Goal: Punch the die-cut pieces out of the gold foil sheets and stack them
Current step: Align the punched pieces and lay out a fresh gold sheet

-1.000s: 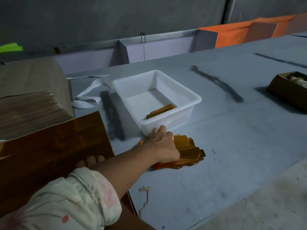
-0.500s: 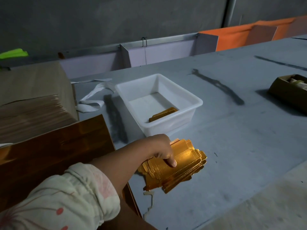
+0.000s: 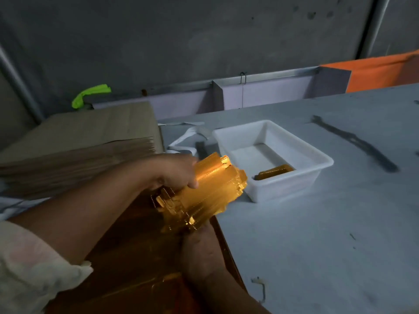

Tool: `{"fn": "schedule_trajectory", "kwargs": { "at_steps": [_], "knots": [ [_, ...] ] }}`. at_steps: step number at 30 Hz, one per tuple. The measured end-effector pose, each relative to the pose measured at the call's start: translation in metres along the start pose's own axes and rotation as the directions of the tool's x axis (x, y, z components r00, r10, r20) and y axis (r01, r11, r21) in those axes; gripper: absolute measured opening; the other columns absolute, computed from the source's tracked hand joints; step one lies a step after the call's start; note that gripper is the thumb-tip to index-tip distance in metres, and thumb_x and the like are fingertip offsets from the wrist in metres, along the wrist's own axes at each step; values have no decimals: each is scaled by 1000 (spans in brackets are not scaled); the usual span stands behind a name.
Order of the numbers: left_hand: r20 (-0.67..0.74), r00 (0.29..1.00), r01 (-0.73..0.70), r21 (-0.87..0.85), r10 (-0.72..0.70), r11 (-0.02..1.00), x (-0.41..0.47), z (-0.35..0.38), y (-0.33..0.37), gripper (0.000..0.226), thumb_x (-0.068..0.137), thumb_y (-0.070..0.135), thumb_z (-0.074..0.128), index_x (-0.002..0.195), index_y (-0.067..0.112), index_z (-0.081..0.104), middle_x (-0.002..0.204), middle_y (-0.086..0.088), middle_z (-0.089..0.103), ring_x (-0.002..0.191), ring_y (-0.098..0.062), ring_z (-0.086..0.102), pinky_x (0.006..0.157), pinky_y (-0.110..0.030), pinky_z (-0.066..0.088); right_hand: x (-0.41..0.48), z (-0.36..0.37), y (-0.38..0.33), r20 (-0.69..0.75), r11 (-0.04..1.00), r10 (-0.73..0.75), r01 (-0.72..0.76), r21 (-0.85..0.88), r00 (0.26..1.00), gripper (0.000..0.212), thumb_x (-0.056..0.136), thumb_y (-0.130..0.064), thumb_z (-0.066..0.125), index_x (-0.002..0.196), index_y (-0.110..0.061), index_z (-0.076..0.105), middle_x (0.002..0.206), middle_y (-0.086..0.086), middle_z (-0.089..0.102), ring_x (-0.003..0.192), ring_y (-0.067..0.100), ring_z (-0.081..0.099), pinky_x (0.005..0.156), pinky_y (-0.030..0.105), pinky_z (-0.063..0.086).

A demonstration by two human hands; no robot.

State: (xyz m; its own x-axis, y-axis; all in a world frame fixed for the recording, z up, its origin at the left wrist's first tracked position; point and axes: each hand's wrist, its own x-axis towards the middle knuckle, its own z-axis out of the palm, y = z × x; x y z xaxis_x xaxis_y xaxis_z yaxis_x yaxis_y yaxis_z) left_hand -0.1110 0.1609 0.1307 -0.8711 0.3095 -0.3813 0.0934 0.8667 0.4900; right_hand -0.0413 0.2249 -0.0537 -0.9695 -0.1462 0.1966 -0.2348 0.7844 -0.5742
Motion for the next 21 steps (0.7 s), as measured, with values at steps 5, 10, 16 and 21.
{"fn": "schedule_trajectory", "kwargs": {
  "at_steps": [5,10,16,21],
  "knots": [
    [-155,987,102,379,-46,920,-13,-12,-48,28,95,10,52,120,19,58,111,-3,61,98,-18,60,82,-33,53,-3,-12,-8,-83,997,-3,9,80,997,24,96,-28,49,120,-27,55,115,-12,49,102,6,40,94,22,41],
    [-168,986,75,397,-8,915,-19,7,-83,20,93,10,52,103,24,62,98,3,58,90,-14,58,74,-31,52,0,-23,-5,-266,888,274,-136,440,924,31,92,-3,51,84,-32,45,92,-7,51,87,12,52,74,19,43],
    [-173,984,21,338,41,941,-17,13,-96,26,89,8,59,93,34,61,95,9,56,86,-10,57,71,-30,52,29,-43,-6,-227,779,360,-157,607,905,19,101,-26,42,117,-28,53,112,-2,61,99,14,58,93,41,51],
    [-160,986,13,341,44,940,-13,19,-107,25,88,12,64,102,32,62,91,12,53,81,-6,54,59,-23,40,47,-43,-25,19,605,327,-224,764,945,40,98,-65,26,121,-46,54,118,-5,64,115,20,59,100,49,48]
  ]
}}
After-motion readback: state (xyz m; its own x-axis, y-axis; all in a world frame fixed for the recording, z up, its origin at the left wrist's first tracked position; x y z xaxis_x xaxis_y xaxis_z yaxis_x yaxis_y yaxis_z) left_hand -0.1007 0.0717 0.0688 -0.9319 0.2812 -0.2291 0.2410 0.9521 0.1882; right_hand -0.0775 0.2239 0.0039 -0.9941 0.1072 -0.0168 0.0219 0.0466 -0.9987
